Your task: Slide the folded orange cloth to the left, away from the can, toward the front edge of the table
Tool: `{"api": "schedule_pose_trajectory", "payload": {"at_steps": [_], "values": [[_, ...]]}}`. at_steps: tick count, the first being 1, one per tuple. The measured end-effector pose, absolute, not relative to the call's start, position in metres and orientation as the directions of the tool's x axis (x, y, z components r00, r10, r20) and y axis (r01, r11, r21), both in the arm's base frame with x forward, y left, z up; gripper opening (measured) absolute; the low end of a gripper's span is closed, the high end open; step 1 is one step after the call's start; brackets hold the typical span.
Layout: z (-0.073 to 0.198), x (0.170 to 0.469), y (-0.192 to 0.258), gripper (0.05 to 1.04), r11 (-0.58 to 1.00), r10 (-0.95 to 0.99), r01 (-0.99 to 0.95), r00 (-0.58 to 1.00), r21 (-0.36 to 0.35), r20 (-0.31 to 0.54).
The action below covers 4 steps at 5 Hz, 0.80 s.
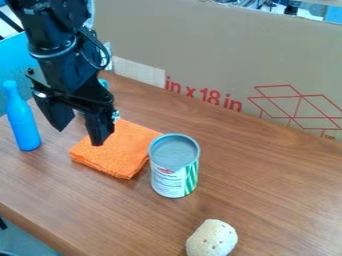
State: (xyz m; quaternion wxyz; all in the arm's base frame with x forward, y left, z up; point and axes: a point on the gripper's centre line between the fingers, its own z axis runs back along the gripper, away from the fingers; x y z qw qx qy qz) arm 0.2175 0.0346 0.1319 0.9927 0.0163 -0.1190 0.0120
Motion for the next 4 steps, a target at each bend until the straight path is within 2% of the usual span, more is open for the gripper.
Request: {"api": "schedule_pose_trajectory", "payload": {"at_steps": [1,2,4], "values": [[0.128,0.216,0.034,1.001,0.999,0.021,-0.027,0.976,0.027,0.219],[0.114,0.236,0.039,1.001,0.999,0.023,-0.028,0.978,0.023,0.209],[0.077,0.290,0.043,1.001,0.999,-0.009,-0.003,0.952,0.038,0.306]]}}
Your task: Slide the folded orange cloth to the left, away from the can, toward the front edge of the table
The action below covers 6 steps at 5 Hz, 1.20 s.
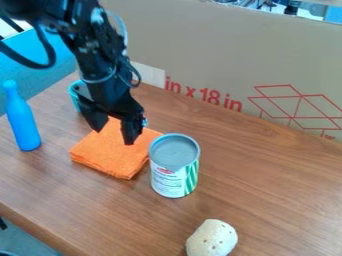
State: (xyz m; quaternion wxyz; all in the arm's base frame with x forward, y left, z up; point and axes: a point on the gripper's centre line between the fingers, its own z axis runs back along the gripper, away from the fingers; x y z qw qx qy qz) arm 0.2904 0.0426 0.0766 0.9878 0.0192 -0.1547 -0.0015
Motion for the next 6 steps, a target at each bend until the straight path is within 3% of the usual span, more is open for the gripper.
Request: {"api": "schedule_pose_trajectory", "payload": {"at_steps": [2,3,4,6], "values": [[0.049,0.324,0.036,1.001,1.000,0.027,-0.030,0.902,0.000,0.430],[0.039,0.326,0.036,1.001,0.999,0.028,-0.033,0.910,0.005,0.415],[0.036,0.322,0.043,1.001,0.998,0.009,-0.034,0.921,0.057,0.389],[0.029,0.288,0.060,1.002,0.993,0.037,-0.065,0.962,0.097,0.269]]}}
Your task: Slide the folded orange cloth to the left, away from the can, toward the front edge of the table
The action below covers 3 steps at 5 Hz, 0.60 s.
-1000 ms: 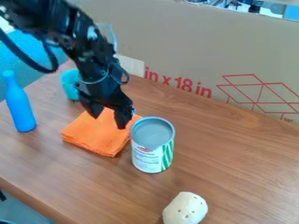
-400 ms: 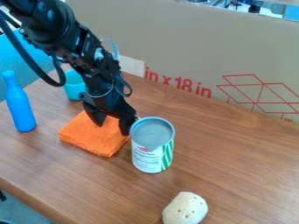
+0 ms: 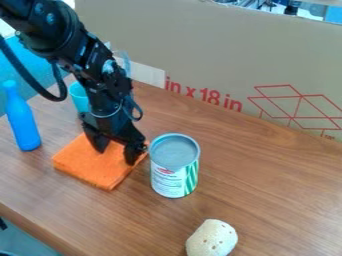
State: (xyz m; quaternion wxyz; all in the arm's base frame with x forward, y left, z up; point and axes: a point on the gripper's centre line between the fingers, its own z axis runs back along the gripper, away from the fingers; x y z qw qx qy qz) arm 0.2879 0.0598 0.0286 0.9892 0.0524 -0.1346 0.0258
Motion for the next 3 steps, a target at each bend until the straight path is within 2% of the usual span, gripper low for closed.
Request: {"api": "schedule_pose_trajectory", "payload": {"at_steps": [1,3], "values": [[0.025,0.261,0.064,1.002,0.995,0.060,-0.074,0.975,0.062,0.213],[0.021,0.219,0.078,1.001,0.989,0.126,-0.133,0.985,0.062,0.114]]}}
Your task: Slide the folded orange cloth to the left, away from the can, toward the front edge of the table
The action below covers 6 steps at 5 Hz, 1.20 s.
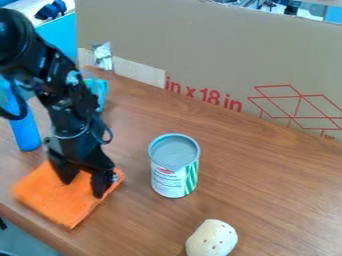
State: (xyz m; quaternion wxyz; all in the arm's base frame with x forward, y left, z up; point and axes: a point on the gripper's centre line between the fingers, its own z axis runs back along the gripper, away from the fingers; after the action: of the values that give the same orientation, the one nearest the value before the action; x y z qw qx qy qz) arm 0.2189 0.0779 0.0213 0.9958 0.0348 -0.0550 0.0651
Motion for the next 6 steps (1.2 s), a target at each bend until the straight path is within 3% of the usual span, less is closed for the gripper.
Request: {"api": "schedule_pose_trajectory", "payload": {"at_steps": [1,3,4,5,6], "values": [[0.021,0.211,0.085,1.001,0.984,0.169,-0.174,0.982,0.047,0.088],[0.036,0.231,0.082,1.001,0.989,0.148,-0.144,0.977,-0.033,0.155],[0.069,0.239,0.077,1.001,0.993,0.114,-0.104,0.963,-0.054,0.243],[0.095,0.231,0.071,1.001,0.996,0.081,-0.068,0.965,-0.059,0.250],[0.114,0.219,0.069,1.001,0.996,0.071,-0.061,0.980,-0.059,0.184]]}}
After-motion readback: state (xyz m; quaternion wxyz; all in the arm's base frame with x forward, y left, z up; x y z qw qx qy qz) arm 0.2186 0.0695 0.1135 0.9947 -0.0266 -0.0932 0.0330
